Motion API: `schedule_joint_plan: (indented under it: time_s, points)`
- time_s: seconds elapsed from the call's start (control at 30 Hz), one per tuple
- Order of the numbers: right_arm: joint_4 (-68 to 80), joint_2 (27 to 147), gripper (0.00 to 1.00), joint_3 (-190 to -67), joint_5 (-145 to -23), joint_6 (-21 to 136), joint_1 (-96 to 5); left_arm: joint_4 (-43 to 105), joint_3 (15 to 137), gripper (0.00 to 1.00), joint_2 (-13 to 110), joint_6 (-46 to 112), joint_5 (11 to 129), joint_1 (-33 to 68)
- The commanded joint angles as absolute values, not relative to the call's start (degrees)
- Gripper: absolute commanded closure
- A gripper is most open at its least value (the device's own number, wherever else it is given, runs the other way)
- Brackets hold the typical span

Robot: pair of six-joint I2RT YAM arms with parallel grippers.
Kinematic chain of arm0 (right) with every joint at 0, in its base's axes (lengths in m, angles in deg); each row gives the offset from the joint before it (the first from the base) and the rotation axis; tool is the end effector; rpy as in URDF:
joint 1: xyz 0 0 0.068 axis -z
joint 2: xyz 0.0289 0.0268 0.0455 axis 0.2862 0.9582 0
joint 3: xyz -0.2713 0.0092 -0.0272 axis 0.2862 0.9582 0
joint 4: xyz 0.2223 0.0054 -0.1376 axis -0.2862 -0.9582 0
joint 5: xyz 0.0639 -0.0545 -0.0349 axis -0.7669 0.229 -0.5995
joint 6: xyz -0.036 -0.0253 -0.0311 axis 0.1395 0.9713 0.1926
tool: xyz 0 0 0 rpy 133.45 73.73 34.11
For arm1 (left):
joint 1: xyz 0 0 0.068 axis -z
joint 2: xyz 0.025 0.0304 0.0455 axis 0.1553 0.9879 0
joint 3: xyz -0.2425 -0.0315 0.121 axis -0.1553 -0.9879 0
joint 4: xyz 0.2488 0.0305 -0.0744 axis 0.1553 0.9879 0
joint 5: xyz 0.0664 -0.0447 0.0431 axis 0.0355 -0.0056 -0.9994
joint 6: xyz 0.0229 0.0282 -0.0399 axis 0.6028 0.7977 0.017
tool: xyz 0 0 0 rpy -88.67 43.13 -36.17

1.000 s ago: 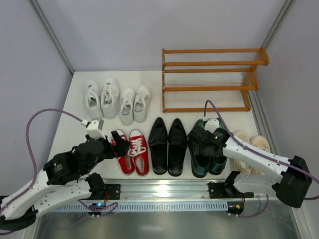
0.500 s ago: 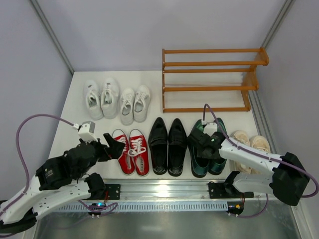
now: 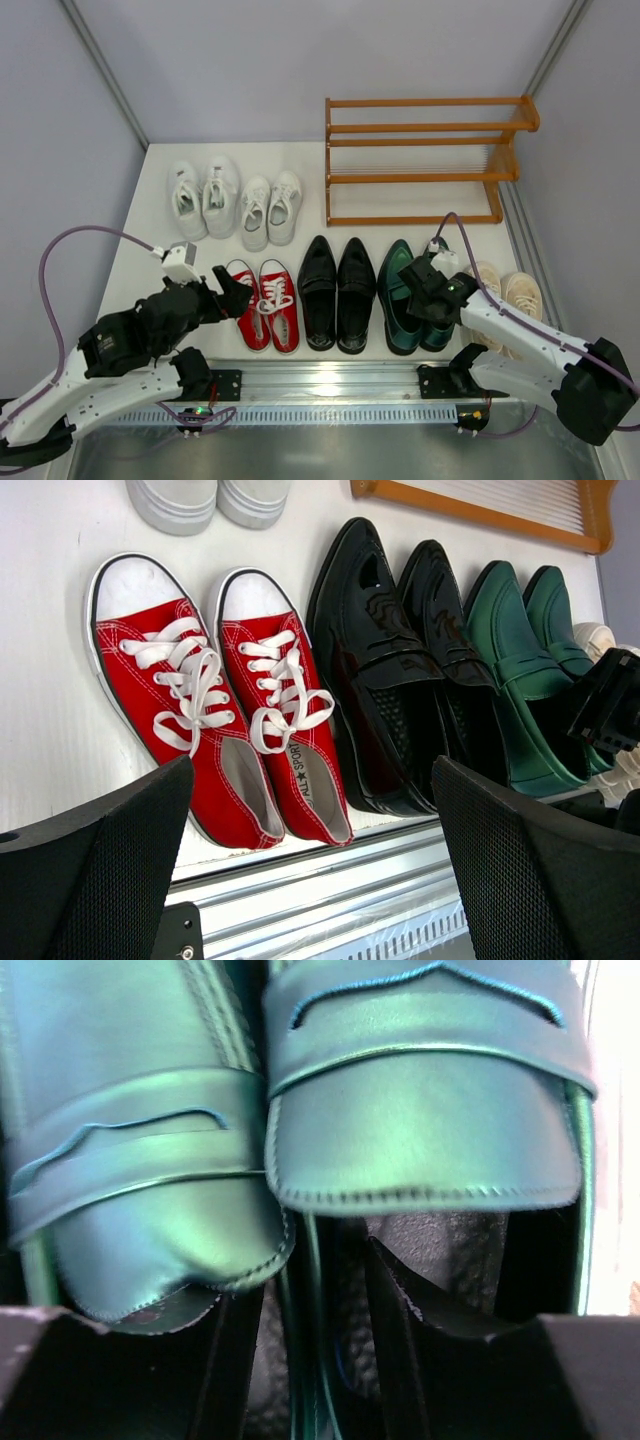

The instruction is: Place and organize the shoes onto the shoe shelf

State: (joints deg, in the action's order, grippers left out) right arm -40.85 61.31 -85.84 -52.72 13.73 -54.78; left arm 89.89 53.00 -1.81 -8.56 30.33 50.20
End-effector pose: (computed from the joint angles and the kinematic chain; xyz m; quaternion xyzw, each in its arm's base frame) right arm 0.1323 0.0859 0.1935 0.1401 0.9541 -0.0205 0.2639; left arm 0.0514 -0.0495 0.3242 -0.0886 0.8511 -0.2501 0.4529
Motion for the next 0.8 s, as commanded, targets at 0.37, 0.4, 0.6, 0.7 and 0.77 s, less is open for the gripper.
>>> schedule_joint_plan:
  time_s: [0.37,0.4,0.6,0.7,0.77]
  points:
    - [-40.67,61.05,0.96,-89.73,-53.84,16.4,-53.81,87.3,53.38,0.0,-0.92,-8.31,28.88,50.31]
    - [-41.46,59.89,0.96,-90.43,-53.58,16.66,-53.72,87.12,53.21,0.0,-0.83,-8.22,28.79,50.3]
    - [-46.56,54.78,0.96,-98.34,-49.28,20.88,-53.81,85.63,52.68,0.0,-0.57,-7.61,28.88,50.39]
    - [-48.41,56.01,0.96,-101.95,-46.72,22.37,-53.81,85.89,52.77,0.0,-0.39,-7.69,28.97,50.39]
    - [-48.32,56.72,0.96,-103.53,-45.67,23.42,-53.81,86.24,52.85,0.0,-0.83,-7.78,28.97,50.3]
